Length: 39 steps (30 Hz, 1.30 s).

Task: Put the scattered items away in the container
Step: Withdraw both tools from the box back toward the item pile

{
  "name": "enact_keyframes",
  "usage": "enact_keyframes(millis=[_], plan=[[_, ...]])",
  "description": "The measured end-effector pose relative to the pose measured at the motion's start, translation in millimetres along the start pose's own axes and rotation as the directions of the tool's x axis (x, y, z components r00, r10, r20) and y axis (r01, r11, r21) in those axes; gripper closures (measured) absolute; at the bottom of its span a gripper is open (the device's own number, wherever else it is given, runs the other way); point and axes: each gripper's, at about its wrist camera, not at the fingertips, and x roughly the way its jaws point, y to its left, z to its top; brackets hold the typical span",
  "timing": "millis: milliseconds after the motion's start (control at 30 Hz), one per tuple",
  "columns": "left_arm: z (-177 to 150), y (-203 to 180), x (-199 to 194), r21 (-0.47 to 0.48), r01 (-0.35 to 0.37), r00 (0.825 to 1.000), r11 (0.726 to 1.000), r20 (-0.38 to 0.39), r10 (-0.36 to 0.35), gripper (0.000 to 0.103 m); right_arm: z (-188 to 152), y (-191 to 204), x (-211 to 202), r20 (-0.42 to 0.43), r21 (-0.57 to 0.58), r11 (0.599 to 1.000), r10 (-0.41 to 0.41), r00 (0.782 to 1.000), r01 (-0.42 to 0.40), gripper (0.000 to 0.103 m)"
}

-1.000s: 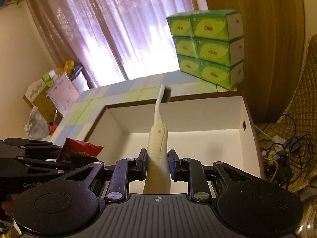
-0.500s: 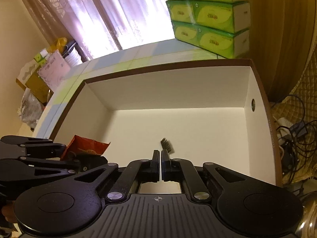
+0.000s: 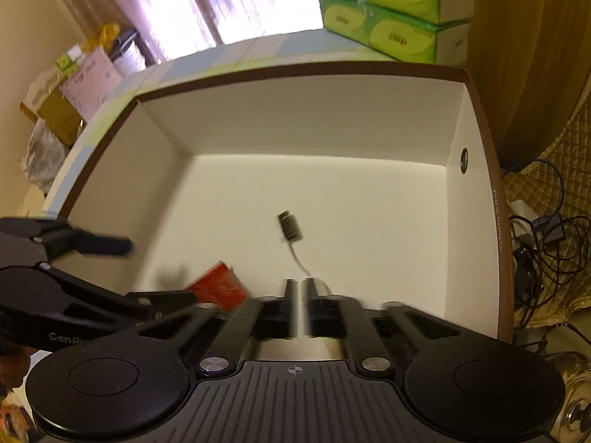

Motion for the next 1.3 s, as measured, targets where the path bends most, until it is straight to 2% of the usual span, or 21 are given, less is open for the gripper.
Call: enact_keyframes(millis=[33, 67, 100, 167, 233, 433, 633, 967, 1300], plan=[[0.1, 0.7, -0.4, 0.007, -0.019, 1.000, 1.000, -0.002, 0.019, 0.008, -1.4, 1.2, -2.2, 0.012, -0.006, 0.999, -0.042, 0.999, 0.042, 0.025], [0.1, 2.2, -1.2, 0.006, -0.028, 1.000, 1.000, -0.002, 0.028, 0.008, -3.0, 2.6, -4.1, 0.030, -0.032, 0.997, -0.067, 0.997, 0.068, 0.022], [0.0, 4.4, -2.0, 0.001, -0.028, 1.000, 1.000, -0.002, 0.028, 0.007, -3.9, 3.5, -6.1, 0.039, -0.053, 0.998, -0.033, 0.999, 0.036, 0.021], [-1.6, 7.6, -4.3, -0.005, -0.027, 1.000, 1.000, -0.007, 0.027, 0.004, -5.0, 3.1, -10.9, 0.028, -0.044, 0.999, 0.026, 0.999, -0.025, 0.006], [-4.2, 8.0, -7.4, 0.000, -0.039, 0.999, 0.999, -0.013, 0.039, 0.004, -7.2, 7.3, -16.2, 0.035, -0.071, 0.997, 0.033, 0.999, -0.031, 0.005], [-10.4, 6.3, -15.8, 0.006, -0.063, 0.998, 0.998, -0.024, 0.063, 0.003, -9.6, 18.3, -28.5, 0.042, -0.129, 0.991, -0.026, 0.999, 0.031, 0.005], [-11.0, 6.9, -24.8, -0.006, -0.078, 0.997, 0.997, -0.008, 0.078, 0.003, -7.8, 35.3, -28.8, 0.046, -0.152, 0.981, -0.116, 0.992, 0.121, 0.005], [-14.6, 4.1, -51.9, -0.005, -0.094, 0.994, 0.996, 0.050, 0.095, 0.003, -13.8, 43.1, -52.4, 0.106, -0.128, 0.974, -0.172, 0.979, 0.185, 0.005], [-30.2, -1.5, -82.6, -0.010, -0.107, 0.988, 0.994, 0.112, 0.107, 0.003, -26.9, 54.5, -77.3, 0.161, -0.095, 0.973, -0.194, 0.968, 0.211, 0.005]])
